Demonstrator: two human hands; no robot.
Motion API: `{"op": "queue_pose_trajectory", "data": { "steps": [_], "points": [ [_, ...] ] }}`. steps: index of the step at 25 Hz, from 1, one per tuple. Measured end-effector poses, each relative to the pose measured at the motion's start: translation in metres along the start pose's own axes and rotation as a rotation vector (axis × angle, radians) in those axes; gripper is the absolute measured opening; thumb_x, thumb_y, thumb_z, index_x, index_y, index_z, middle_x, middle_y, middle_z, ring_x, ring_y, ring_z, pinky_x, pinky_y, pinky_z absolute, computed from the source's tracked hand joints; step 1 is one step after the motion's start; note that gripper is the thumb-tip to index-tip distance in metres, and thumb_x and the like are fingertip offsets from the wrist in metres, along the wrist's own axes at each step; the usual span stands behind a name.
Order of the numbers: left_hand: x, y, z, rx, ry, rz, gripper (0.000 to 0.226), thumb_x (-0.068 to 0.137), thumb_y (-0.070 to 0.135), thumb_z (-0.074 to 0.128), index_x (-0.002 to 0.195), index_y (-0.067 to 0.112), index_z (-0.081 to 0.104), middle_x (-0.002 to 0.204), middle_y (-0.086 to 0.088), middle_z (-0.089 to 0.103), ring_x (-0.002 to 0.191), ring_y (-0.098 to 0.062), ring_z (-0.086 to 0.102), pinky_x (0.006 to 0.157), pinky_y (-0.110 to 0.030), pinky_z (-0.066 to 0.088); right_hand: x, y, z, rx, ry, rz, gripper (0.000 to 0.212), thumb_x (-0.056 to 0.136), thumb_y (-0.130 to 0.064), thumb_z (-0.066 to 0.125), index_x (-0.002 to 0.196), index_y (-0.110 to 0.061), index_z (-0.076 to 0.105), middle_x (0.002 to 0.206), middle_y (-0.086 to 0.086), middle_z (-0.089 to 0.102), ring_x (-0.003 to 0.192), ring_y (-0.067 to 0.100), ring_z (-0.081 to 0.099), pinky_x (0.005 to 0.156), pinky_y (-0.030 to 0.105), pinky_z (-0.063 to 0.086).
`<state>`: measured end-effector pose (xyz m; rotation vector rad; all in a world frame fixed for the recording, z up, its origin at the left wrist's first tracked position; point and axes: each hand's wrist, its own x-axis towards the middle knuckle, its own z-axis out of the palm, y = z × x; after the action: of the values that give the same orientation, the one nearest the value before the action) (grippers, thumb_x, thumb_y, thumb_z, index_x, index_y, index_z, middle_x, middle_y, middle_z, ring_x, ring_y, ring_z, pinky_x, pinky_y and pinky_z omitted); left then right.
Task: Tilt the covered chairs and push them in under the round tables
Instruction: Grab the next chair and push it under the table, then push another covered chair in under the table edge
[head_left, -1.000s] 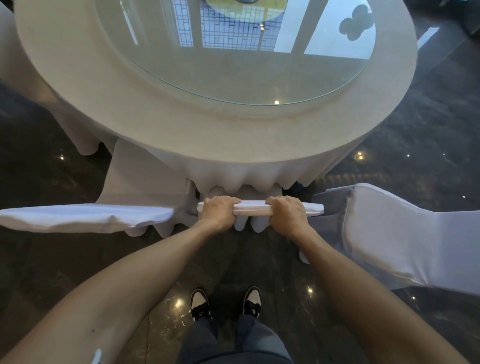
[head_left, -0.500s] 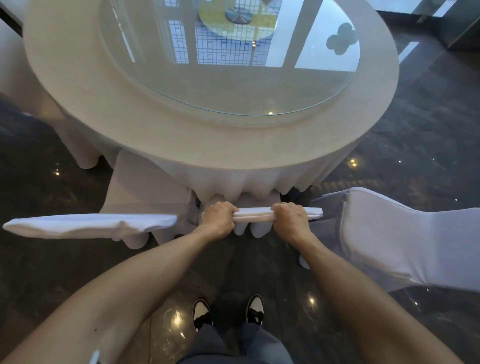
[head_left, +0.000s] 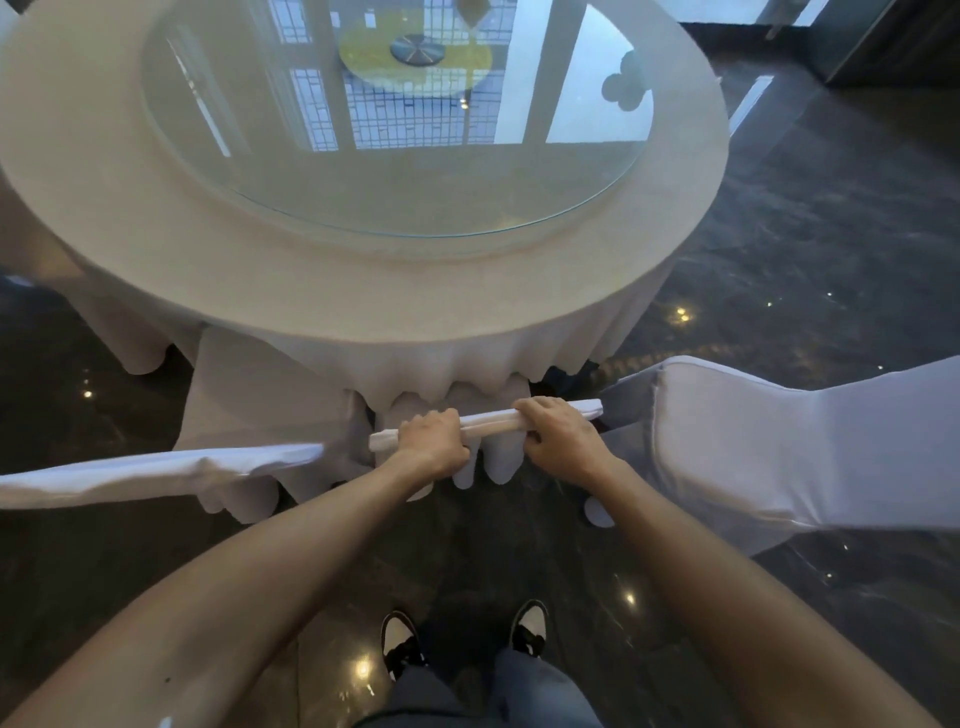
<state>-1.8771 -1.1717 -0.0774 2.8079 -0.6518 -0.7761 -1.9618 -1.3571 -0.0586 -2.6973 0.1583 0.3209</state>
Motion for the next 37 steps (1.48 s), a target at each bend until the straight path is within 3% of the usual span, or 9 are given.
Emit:
{"op": "queue_pose_trajectory", "data": {
  "steps": [3,7,9,12,18,24,30,33,37],
  "points": [
    [-0.005,0.039,-0.006,0.027,0.013,0.024,0.029,0.083,0.035,0.061,0.106,0.019,0.053,0.102,-0.005,0.062,0.095,-0.028,0.060,0.082,-0.041,0.047,-0.020,0.018,-0.017,0.072,-0.044,0.021,0.053,0.089,-0.016,0.058,0.139,-0.026,0.044,0.142,-0.003,0.048,0.124,0.017,0.048,0.098,0.041,0.048],
    [-0.003,0.122,-0.009,0.079,0.019,0.062,0.029,0.082,0.037,0.061,0.105,0.022,0.052,0.105,-0.004,0.061,0.095,-0.025,0.057,0.086,-0.043,0.048,-0.057,0.081,-0.061,-0.011,-0.129,0.086,0.052,0.092,-0.018,0.057,0.142,-0.025,0.045,0.144,0.002,0.050,0.123,0.023,0.052,0.098,0.041,0.049],
    [0.000,0.174,-0.005,0.074,0.029,0.093,0.026,0.082,0.036,0.061,0.103,0.023,0.052,0.105,-0.003,0.062,0.089,-0.021,0.055,0.080,-0.040,0.048,-0.083,0.128,-0.086,-0.027,-0.129,0.090,0.056,0.091,-0.018,0.059,0.145,-0.028,0.043,0.147,0.000,0.048,0.130,0.023,0.047,0.103,0.041,0.046],
    [0.008,0.266,0.010,0.031,0.001,0.163,0.030,0.082,0.037,0.062,0.107,0.022,0.056,0.105,-0.002,0.064,0.089,-0.020,0.059,0.072,-0.035,0.048,-0.125,0.211,-0.128,-0.094,-0.061,0.090,0.059,0.089,-0.023,0.063,0.145,-0.028,0.043,0.146,0.000,0.048,0.132,0.023,0.045,0.105,0.040,0.043],
    [0.014,0.475,0.039,0.104,0.061,0.320,0.035,0.081,0.042,0.060,0.108,0.020,0.053,0.113,-0.007,0.061,0.105,-0.029,0.059,0.091,-0.047,0.048,-0.211,0.377,-0.198,-0.233,0.096,0.208,0.066,0.087,-0.037,0.058,0.148,-0.024,0.036,0.155,0.005,0.036,0.144,0.029,0.026,0.115,0.050,0.027],
    [0.047,0.632,0.071,0.168,0.130,0.439,0.053,0.079,0.044,0.058,0.126,0.019,0.052,0.122,-0.008,0.062,0.108,-0.029,0.060,0.089,-0.044,0.047,-0.268,0.505,-0.244,-0.238,0.209,0.330,0.069,0.087,-0.037,0.057,0.150,-0.024,0.033,0.159,0.009,0.029,0.147,0.030,0.020,0.116,0.052,0.023],
    [0.098,0.773,0.110,0.105,0.085,0.441,0.068,0.082,0.046,0.060,0.141,0.016,0.041,0.134,-0.012,0.055,0.122,-0.033,0.052,0.100,-0.048,0.040,-0.289,0.630,-0.293,-0.258,0.249,0.345,0.070,0.090,-0.031,0.057,0.153,-0.024,0.026,0.163,0.008,0.017,0.149,0.028,0.014,0.119,0.047,0.017],
    [0.119,0.843,0.123,0.011,0.014,0.404,0.074,0.082,0.049,0.061,0.143,0.016,0.037,0.138,-0.013,0.052,0.124,-0.034,0.051,0.101,-0.047,0.041,-0.294,0.692,-0.322,-0.236,0.210,0.328,0.073,0.090,-0.026,0.058,0.153,-0.024,0.023,0.163,0.009,0.015,0.148,0.028,0.017,0.118,0.044,0.020],
    [0.133,0.909,0.139,-0.097,-0.046,0.405,0.077,0.078,0.054,0.060,0.141,0.018,0.037,0.136,-0.010,0.053,0.121,-0.032,0.053,0.095,-0.045,0.047,-0.295,0.765,-0.350,-0.242,0.198,0.304,0.078,0.084,-0.015,0.056,0.153,-0.025,0.021,0.164,0.004,0.013,0.148,0.021,0.016,0.108,0.047,0.038]
  ]
}}
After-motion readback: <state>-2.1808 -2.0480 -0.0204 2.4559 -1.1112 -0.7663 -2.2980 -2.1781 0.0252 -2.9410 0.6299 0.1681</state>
